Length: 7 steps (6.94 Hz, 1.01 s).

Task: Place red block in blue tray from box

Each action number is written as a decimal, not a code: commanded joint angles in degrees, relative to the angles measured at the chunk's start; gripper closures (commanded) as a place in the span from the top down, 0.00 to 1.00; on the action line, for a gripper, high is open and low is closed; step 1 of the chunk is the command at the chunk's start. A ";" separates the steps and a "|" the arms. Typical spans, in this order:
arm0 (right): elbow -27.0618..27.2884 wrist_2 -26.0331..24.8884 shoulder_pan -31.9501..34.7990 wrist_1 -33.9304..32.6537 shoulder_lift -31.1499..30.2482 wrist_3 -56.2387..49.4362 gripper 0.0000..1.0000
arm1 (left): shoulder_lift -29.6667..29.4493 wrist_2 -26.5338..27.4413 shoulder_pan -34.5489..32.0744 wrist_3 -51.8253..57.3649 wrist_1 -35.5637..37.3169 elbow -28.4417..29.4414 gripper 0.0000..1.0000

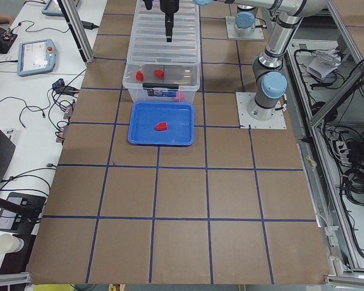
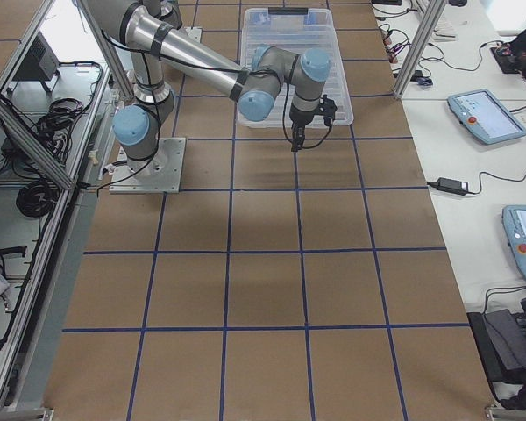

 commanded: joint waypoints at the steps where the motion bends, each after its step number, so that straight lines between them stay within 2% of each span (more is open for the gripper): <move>1: -0.10 -0.04 3.72 -0.69 -0.35 1.61 1.00 | 0.06 -0.34 0.18 3.12 0.02 -0.33 1.00; 5: -0.28 -0.99 10.75 -0.96 -0.88 3.54 1.00 | -0.03 -0.43 0.18 3.13 0.02 -0.33 1.00; 7: -2.29 -1.61 9.98 -0.61 -0.70 2.58 1.00 | -0.11 -0.43 0.27 3.13 0.11 -0.33 1.00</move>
